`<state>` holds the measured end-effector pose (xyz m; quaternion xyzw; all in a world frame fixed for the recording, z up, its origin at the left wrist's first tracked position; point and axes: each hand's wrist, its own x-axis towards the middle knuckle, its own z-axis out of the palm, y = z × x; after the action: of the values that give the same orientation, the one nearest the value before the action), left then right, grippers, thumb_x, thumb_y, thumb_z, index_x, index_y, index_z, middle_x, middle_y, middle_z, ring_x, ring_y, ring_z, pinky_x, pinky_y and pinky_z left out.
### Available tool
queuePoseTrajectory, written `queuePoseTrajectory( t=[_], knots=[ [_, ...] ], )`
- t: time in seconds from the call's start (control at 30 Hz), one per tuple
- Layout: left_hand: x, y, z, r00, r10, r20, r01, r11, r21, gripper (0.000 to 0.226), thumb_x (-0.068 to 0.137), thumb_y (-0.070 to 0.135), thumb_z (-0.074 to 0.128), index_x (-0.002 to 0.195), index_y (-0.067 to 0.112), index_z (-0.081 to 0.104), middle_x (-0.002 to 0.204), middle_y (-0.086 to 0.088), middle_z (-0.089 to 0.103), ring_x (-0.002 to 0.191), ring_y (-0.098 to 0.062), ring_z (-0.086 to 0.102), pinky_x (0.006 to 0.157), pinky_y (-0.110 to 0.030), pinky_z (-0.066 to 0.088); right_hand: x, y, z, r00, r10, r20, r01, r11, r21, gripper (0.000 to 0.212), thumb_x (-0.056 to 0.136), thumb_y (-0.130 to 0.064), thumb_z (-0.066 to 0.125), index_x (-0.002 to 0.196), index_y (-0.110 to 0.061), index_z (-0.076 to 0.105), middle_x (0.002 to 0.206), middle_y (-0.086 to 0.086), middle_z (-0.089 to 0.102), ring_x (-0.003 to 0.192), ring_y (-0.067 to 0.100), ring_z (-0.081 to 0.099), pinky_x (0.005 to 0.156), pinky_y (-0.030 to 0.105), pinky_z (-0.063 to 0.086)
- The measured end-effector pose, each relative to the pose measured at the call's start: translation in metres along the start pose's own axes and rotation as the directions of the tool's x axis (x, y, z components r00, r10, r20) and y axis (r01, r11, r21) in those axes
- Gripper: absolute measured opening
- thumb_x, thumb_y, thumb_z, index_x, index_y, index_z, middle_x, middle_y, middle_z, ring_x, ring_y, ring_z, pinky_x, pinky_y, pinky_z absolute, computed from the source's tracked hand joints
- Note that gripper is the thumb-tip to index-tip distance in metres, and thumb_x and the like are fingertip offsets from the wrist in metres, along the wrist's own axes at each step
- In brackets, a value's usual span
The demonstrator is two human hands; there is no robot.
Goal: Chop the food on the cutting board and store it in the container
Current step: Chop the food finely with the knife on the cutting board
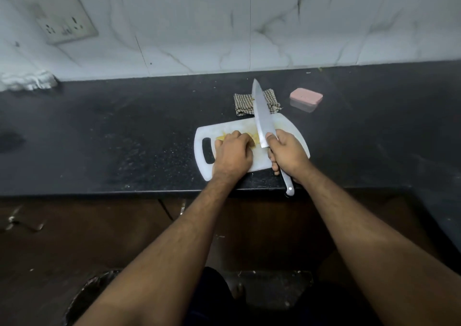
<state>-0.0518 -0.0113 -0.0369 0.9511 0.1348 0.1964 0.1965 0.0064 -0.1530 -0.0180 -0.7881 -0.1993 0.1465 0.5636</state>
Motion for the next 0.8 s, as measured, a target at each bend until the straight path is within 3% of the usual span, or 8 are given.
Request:
queuePoseTrajectory(
  t=[0.23,0.53,0.8],
  knots=[
    [-0.022,-0.001,-0.005,1.000,-0.012,0.018,0.012,1.000,-0.007,0.029,0.097,0.019,0.050,0.122,0.019,0.066,0.109,0.001,0.063,0.107,-0.020,0.055,0.091,-0.039,0.030,-0.021,0.000,0.006,0.999,0.030,0.020,-0.028,0.998,-0.063,0.029,0.106,-0.035,0.041,0.090,-0.015,0.054,0.061,0.004,0.056,0.043,0.019,0.053,0.045,0.033,0.049],
    [-0.025,-0.001,-0.008,1.000,-0.001,0.009,0.001,0.998,-0.062,0.015,0.097,0.023,0.055,0.104,0.021,0.068,0.101,0.006,0.062,0.100,-0.017,0.055,0.089,-0.037,0.027,-0.031,0.004,0.008,0.991,0.079,-0.112,-0.083,0.996,-0.035,0.030,0.106,-0.036,0.041,0.097,-0.010,0.054,0.066,0.005,0.060,0.043,0.016,0.057,0.045,0.033,0.052],
    [-0.026,0.000,-0.010,1.000,-0.017,-0.016,0.016,0.997,-0.070,0.007,0.098,0.028,0.059,0.096,0.023,0.063,0.098,0.007,0.060,0.095,-0.013,0.051,0.092,-0.036,0.028,-0.032,0.003,0.010,0.993,0.048,-0.104,-0.061,0.990,-0.129,0.031,0.105,-0.038,0.041,0.095,-0.013,0.055,0.067,0.004,0.061,0.044,0.019,0.057,0.048,0.036,0.055]
  ],
)
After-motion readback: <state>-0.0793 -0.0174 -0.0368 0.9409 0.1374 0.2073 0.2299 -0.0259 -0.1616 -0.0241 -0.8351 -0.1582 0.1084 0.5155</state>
